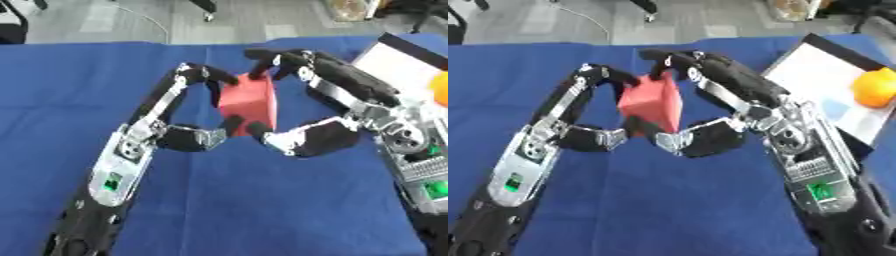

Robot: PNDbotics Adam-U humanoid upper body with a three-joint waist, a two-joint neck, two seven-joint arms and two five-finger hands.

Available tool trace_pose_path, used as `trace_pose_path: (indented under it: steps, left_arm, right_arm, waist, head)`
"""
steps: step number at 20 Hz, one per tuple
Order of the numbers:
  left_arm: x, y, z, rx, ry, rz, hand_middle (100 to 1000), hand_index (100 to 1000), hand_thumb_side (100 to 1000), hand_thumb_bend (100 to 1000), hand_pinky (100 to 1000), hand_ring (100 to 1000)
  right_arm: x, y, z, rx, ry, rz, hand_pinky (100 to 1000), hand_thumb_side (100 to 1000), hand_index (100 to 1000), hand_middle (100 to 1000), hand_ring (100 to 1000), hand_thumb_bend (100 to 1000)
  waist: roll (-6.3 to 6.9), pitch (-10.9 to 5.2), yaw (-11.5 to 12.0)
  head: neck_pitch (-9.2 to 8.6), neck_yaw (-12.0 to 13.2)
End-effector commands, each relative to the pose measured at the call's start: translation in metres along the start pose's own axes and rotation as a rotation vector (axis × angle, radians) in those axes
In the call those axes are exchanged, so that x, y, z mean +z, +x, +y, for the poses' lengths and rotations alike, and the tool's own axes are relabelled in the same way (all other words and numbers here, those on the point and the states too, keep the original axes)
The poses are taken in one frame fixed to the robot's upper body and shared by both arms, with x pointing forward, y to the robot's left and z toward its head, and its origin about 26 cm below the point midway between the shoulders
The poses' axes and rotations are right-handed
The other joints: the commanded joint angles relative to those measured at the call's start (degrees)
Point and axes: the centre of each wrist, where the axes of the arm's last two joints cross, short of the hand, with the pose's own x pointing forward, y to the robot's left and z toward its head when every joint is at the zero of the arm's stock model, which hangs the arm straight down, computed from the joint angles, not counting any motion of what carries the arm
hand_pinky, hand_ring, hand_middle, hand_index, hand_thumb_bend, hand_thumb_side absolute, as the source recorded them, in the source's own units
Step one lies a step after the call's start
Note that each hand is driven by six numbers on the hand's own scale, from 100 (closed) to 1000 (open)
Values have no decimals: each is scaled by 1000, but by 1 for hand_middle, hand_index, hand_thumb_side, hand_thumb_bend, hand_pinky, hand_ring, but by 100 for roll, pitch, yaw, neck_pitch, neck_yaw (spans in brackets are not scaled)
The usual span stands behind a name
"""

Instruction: Pick up the objects with one hand, pass them to the other hand, and then place them into the box on the other side of the table.

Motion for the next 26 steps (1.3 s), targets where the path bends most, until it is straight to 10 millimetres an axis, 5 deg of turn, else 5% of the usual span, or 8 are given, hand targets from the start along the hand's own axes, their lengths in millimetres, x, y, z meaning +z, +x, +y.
trace_pose_path:
  steps: [1,16,26]
  left_arm:
    - [-6,6,6,-28,7,-33,342,452,228,100,799,429]
    - [0,2,1,-41,5,0,340,450,223,100,800,427]
    - [-5,8,7,-109,45,-52,343,455,221,100,786,430]
  right_arm:
    - [1,3,-9,49,-36,3,757,492,993,776,873,297]
    - [3,4,-15,85,-180,13,753,504,1000,825,878,343]
    - [1,0,-8,62,-116,82,746,574,1000,844,884,336]
  waist:
    - [-61,-141,-7]
    - [-56,-139,-16]
    - [-64,-145,-21]
  head:
    - [-14,11]
    - [-14,-3]
    - [-14,-31]
